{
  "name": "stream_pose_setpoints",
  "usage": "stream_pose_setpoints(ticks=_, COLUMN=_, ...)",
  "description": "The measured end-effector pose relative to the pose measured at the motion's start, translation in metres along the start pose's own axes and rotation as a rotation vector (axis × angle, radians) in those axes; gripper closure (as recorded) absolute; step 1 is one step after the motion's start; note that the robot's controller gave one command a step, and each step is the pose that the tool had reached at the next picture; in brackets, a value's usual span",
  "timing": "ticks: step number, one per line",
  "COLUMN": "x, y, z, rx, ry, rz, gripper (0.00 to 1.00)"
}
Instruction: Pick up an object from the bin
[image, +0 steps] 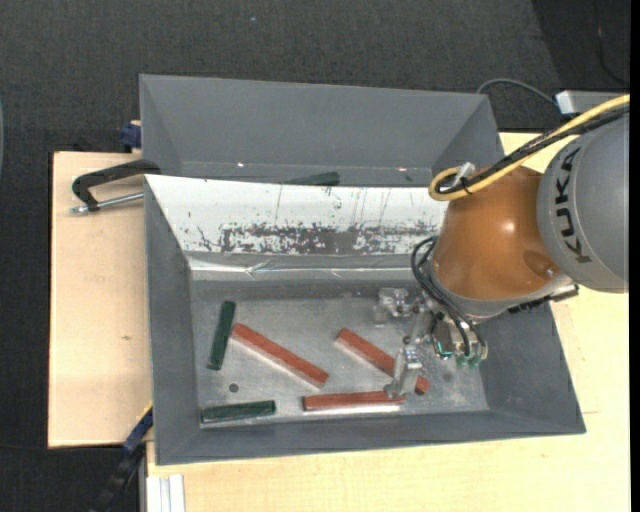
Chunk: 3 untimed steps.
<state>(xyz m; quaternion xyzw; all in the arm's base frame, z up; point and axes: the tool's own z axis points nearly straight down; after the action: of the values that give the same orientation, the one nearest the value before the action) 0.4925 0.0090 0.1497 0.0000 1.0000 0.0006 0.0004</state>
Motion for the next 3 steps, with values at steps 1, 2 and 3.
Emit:
stream_pose_setpoints(ticks=1, x=-0.02, y=-0.014, z=0.05, rx=0.0, ry=-0.007, rz=-0.048, gripper=0.0)
stream_pose_setpoints(ticks=2, x=-0.007, y=-0.034, z=0.079, rx=0.001, ry=0.001, rz=-0.236, gripper=1.0)
stream_pose_setpoints(ticks=3, x=-0.007, y=-0.034, z=0.079, rx=0.0, ry=0.001, rz=-0.236, gripper=1.0)
